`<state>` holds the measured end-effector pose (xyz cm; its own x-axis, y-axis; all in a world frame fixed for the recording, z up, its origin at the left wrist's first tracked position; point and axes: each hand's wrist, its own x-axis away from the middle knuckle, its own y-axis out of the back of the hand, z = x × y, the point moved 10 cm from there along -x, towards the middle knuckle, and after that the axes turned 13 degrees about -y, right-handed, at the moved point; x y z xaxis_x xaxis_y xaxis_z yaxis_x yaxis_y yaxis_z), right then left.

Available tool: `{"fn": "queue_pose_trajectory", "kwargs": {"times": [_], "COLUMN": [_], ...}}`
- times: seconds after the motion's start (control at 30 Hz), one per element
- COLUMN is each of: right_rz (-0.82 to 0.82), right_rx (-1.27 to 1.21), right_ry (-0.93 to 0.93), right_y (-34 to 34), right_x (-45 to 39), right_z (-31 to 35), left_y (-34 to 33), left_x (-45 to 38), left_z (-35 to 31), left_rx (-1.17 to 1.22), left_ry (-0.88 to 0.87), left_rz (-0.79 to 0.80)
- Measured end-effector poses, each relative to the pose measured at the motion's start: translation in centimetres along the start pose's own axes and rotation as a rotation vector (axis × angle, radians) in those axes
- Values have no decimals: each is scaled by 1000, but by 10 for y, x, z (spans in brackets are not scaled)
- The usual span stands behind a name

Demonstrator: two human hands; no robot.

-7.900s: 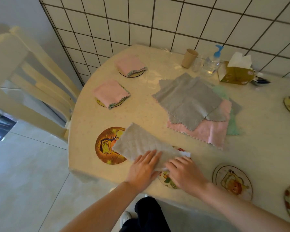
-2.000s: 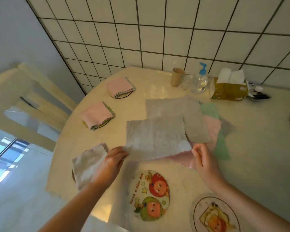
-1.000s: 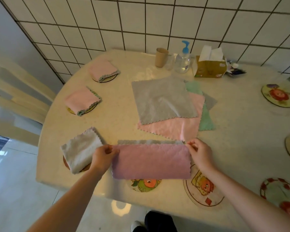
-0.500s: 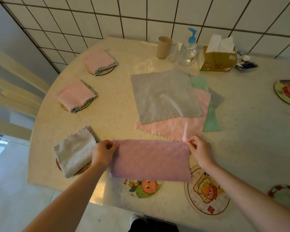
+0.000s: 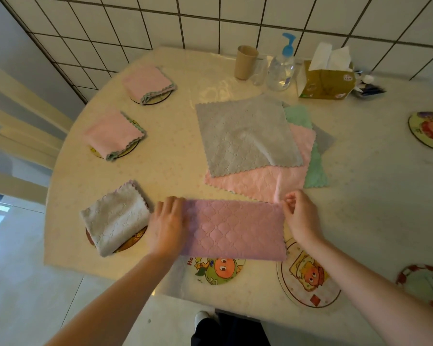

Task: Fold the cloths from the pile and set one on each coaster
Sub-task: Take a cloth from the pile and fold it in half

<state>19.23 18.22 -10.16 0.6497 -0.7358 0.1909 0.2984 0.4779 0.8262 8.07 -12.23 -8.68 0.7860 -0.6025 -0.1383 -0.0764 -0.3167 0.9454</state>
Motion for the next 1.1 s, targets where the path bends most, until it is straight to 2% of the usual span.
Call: {"fn": "queue_pose_trajectory", "kwargs": {"times": [0.07,0.1,0.17,0.23,0.3,0.43,0.67,0.8,0.93,1.1], "right_rz": [-74,-47,98,213,252,149,84,58,147,157], "right_rx": [155,188,284,474,615,709,670,659,710,710], "right_ry": [228,383,692,883,886,912,909,865,744,704], "right_y": [3,-3,-28,-59,-77,-72,-63,-63,-68,-69], "right_x": [28,50,104,144,152,145,148,150,139,136], "right_z": [22,35,49,37,15,-4,-8,10,13,21], "left_y": [-9,-16,-37,-57,-68,-65,-50,-47,-49,-51], "left_x": [20,33,62,84,94,101,123,123,122,119], "left_z": [-45,-65,-92,-96,-81,-43,19,19,20,19], "left_rx": [69,104,54,-66,-124,-185,-243,-226,-197,-203], "left_ry": [-281,-391,-563,-644,-631,-582,-412,-372,-283,-211], "left_rz": [38,81,207,320,393,448,467,444,480,510]}}
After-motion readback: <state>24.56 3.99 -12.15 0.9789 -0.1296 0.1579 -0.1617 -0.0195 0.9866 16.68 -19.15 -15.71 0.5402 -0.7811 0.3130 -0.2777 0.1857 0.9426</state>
